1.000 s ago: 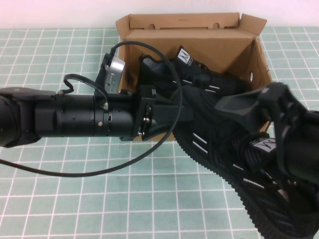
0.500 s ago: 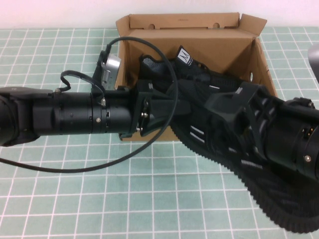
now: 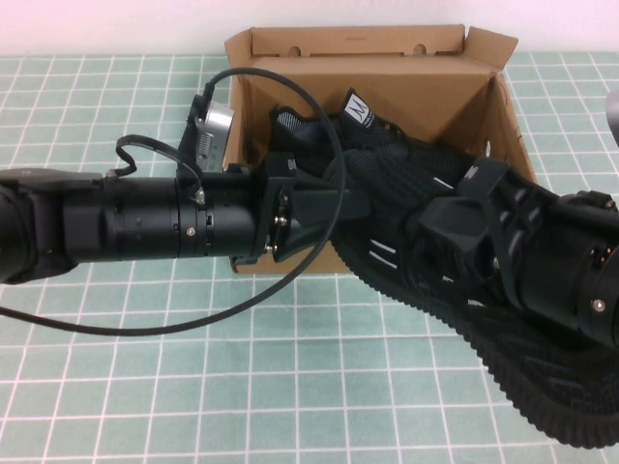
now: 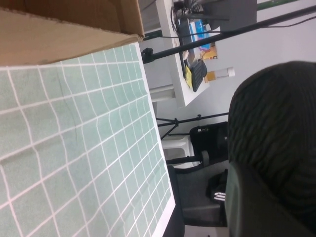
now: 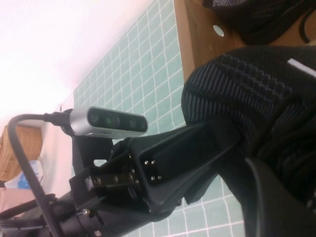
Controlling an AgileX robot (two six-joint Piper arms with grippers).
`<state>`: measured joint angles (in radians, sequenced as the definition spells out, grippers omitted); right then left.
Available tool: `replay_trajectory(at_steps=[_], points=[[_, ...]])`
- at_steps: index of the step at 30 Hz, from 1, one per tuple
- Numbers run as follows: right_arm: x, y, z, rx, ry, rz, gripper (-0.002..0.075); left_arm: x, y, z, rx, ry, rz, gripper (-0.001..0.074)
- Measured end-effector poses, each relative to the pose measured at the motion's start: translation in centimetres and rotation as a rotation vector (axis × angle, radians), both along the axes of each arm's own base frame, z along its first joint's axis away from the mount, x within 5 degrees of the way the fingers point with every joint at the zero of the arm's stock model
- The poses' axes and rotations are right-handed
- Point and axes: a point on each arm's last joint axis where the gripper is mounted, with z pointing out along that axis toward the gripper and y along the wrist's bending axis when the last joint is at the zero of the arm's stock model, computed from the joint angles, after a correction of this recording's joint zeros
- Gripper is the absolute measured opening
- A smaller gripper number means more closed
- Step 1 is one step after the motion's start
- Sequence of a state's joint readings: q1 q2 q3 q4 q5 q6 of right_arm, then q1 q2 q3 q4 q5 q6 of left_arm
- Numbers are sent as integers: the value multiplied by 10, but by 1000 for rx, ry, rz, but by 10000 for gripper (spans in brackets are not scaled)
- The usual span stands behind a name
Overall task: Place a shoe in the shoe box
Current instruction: Place the shoe in the shoe box
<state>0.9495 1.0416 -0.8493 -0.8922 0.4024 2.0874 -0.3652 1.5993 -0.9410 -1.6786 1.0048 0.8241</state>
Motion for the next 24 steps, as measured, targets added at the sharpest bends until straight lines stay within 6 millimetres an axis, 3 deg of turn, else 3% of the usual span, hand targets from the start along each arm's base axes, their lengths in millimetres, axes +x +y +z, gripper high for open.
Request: replay_trajectory(at_steps=[4, 6, 9, 12, 19, 24], points=[[0, 0, -1, -9, -6, 1, 9, -1, 0, 0, 1, -2, -6, 163], [0, 0, -1, -10, -8, 1, 8, -2, 0, 0, 5, -9, -19, 276], [0, 1, -1, -7, -12, 8, 6, -8, -1, 0, 5, -9, -85, 522], [0, 1, -1, -6, -13, 11, 5, -11, -2, -2, 28, -18, -126, 646], [-2, -3, 3, -6, -29, 10, 2, -8, 7, -4, 68, -84, -148, 669], [-8, -20, 11, -12, -46, -42, 2, 0, 24, -3, 65, -113, -130, 670]])
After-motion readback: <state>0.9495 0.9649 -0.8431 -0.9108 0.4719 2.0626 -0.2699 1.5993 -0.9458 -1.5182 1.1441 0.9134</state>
